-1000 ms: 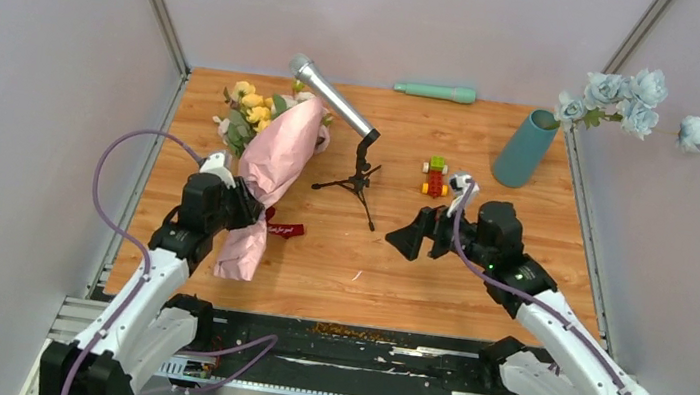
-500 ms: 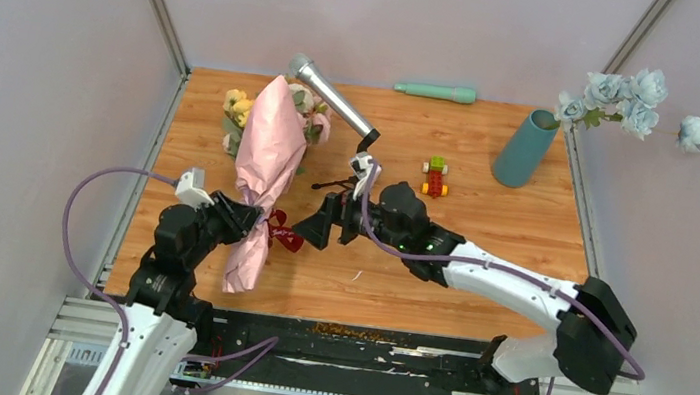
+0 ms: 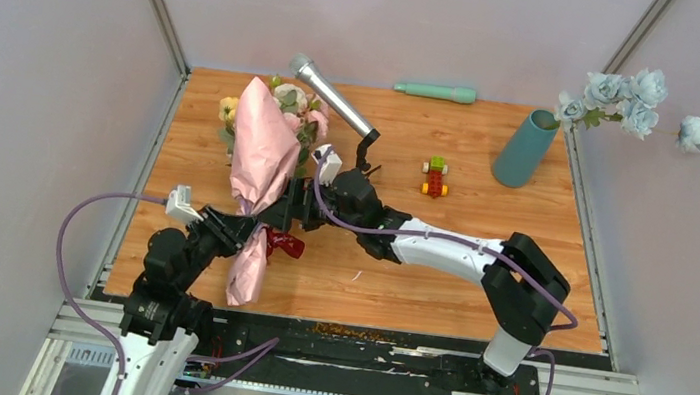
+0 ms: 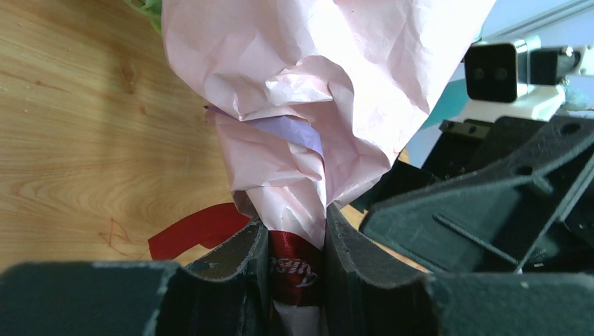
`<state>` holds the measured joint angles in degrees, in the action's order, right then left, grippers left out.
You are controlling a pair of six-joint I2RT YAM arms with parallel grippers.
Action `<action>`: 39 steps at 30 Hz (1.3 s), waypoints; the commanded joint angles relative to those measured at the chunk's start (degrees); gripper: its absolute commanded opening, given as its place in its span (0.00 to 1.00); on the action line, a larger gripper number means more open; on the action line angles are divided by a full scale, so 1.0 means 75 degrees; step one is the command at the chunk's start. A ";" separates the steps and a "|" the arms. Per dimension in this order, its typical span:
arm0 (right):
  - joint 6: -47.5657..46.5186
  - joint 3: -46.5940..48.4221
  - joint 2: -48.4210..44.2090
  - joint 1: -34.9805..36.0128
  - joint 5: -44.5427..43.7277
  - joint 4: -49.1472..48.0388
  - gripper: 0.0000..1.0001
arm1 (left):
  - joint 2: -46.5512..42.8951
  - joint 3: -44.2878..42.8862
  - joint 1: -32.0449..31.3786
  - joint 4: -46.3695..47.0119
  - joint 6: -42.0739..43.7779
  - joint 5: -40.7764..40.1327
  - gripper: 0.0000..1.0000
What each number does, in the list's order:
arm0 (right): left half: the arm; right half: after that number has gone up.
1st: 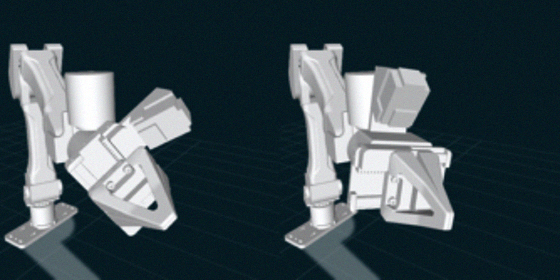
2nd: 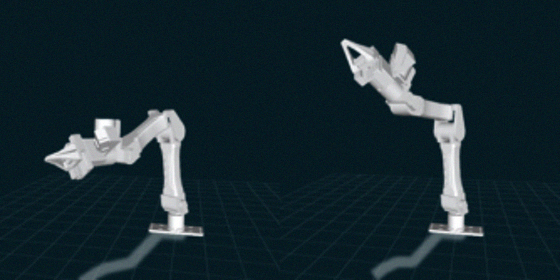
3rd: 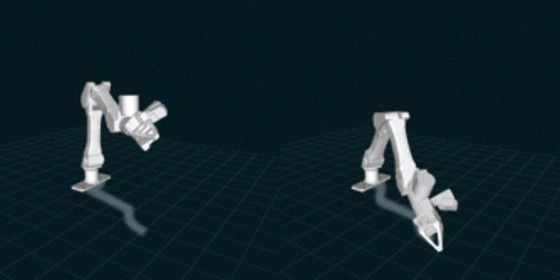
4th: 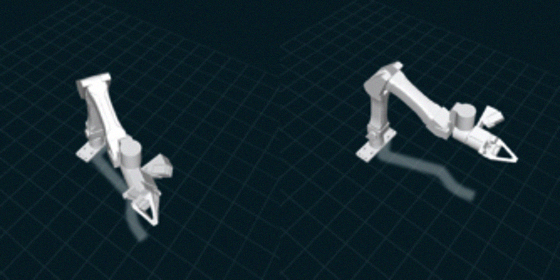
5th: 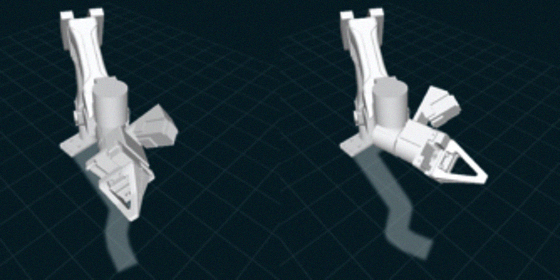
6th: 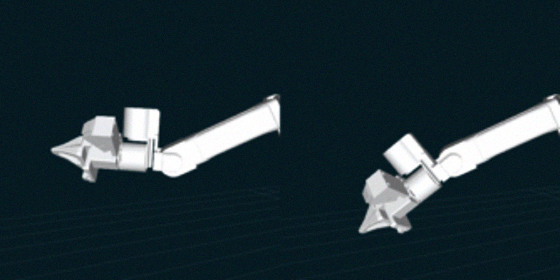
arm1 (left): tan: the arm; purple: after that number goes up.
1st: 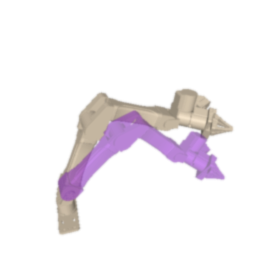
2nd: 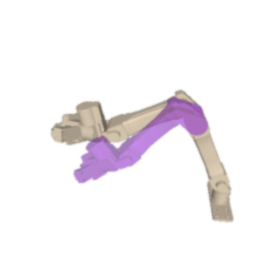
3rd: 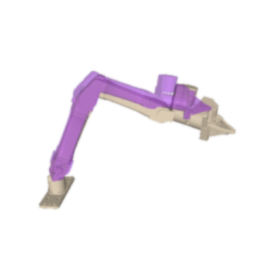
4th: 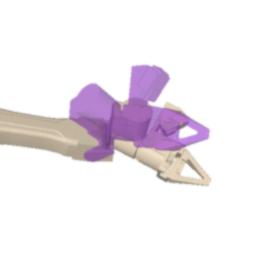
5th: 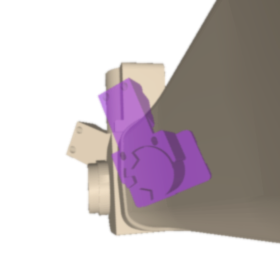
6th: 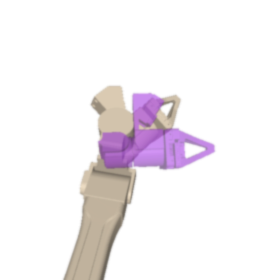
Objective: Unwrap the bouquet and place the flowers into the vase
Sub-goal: Adjust the fake flower at the center of the board.
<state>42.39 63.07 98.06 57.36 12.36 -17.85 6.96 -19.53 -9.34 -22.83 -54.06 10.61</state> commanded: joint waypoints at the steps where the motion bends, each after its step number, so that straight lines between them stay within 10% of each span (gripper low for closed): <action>1: 0.0375 0.0840 0.0329 0.0042 0.0344 -0.0501 0.97 | -0.0428 -0.0555 0.0026 0.0670 -0.0100 0.0133 0.00; 30: 0.0881 0.2542 0.1795 0.0197 0.2190 -0.1573 0.98 | -0.1381 -0.1527 0.0027 0.1458 -0.0684 0.0078 0.00; 39: 0.0395 0.3326 0.2008 0.0258 0.2100 -0.1586 0.84 | -0.1326 -0.1675 0.0027 0.1594 -0.0592 0.0791 0.00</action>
<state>47.90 84.23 112.14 57.45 28.21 -26.02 1.23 -27.73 -8.40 -24.21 -57.78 6.55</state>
